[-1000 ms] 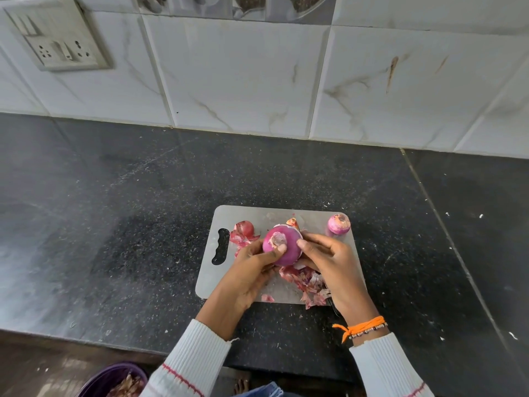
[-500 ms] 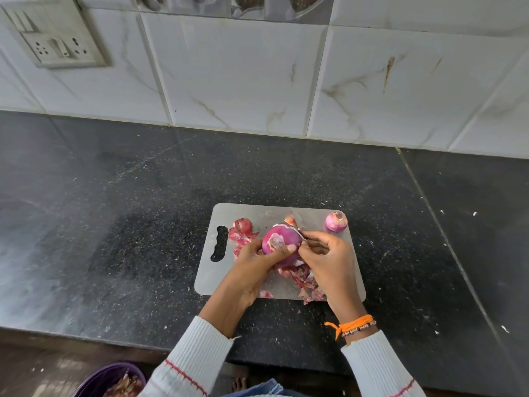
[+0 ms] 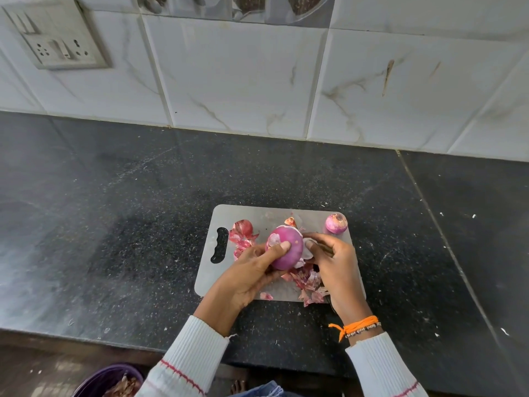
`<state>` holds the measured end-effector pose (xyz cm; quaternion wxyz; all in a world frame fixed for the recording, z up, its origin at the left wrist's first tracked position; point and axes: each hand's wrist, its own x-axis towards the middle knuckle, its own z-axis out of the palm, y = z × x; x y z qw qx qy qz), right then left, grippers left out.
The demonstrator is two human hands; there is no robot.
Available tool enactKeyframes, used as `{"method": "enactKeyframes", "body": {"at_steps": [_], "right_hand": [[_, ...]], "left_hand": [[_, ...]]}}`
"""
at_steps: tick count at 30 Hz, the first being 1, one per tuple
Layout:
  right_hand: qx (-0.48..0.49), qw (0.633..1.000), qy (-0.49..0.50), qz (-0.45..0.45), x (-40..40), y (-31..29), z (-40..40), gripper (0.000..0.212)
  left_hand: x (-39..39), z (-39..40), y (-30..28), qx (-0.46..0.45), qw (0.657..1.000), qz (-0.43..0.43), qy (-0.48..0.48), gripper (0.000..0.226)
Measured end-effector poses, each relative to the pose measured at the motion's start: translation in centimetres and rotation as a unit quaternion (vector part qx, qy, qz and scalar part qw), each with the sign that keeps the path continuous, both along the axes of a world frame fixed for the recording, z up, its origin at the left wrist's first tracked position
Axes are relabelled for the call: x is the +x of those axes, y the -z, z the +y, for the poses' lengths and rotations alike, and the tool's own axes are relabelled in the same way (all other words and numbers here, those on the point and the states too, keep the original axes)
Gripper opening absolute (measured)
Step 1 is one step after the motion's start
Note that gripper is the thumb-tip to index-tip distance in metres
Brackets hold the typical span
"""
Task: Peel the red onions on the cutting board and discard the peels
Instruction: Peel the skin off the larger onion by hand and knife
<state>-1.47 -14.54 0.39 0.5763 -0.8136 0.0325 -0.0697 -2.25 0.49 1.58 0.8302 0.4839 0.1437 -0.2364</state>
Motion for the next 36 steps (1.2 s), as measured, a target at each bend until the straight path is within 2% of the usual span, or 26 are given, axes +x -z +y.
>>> {"method": "enactKeyframes", "body": {"at_steps": [3, 6, 8, 12, 15, 18, 21, 24, 26, 29, 31, 36], "right_hand": [[-0.054, 0.998, 0.008, -0.018, 0.2, 0.2, 0.1, 0.018], [-0.115, 0.992, 0.006, -0.043, 0.1, 0.5, 0.4, 0.020], [-0.135, 0.990, 0.008, -0.049, 0.2, 0.6, 0.5, 0.021], [-0.145, 0.988, 0.011, -0.057, 0.1, 0.5, 0.9, 0.021], [-0.139, 0.989, 0.028, -0.048, 0.2, 0.3, 0.6, 0.020], [-0.154, 0.983, 0.090, -0.044, 0.6, 0.3, -1.1, 0.023], [-0.126, 0.990, 0.060, -0.017, 0.4, -0.2, -1.1, 0.022], [-0.101, 0.995, 0.018, 0.015, 0.0, -1.1, -0.5, 0.031], [-0.066, 0.998, -0.012, 0.017, -0.2, -1.5, -0.4, 0.029], [-0.004, 0.995, -0.093, 0.044, -0.4, -1.0, -0.4, 0.033], [-0.007, 0.993, -0.104, 0.048, -0.2, -0.4, -0.5, 0.037], [0.022, 0.994, -0.099, 0.050, -0.1, -0.5, -1.0, 0.024]], "left_hand": [[0.0, -0.1, 0.2, 0.000, 1.000, -0.018, 0.007, 0.012], [0.2, 0.0, 0.6, 0.004, 1.000, -0.021, 0.006, 0.037], [0.1, 0.0, 0.6, 0.007, 1.000, -0.028, 0.007, 0.040], [0.1, -0.2, 0.5, 0.027, 0.998, -0.062, 0.018, 0.024], [-0.1, 0.2, 0.2, 0.041, 0.993, -0.102, 0.042, 0.039], [-0.3, 0.7, 0.1, 0.058, 0.985, -0.148, 0.072, 0.056], [-0.1, 0.7, 0.1, 0.123, 0.978, -0.158, 0.052, 0.057], [-0.1, 0.6, 0.4, 0.126, 0.978, -0.159, 0.042, 0.058], [-0.2, 0.6, 0.5, 0.144, 0.973, -0.173, 0.040, 0.062], [-0.1, 0.6, 0.6, 0.172, 0.967, -0.186, 0.038, 0.065], [-0.2, 0.6, 0.7, 0.167, 0.968, -0.183, 0.035, 0.060], [-0.3, 0.5, 1.1, 0.120, 0.978, -0.163, 0.043, 0.054]]}}
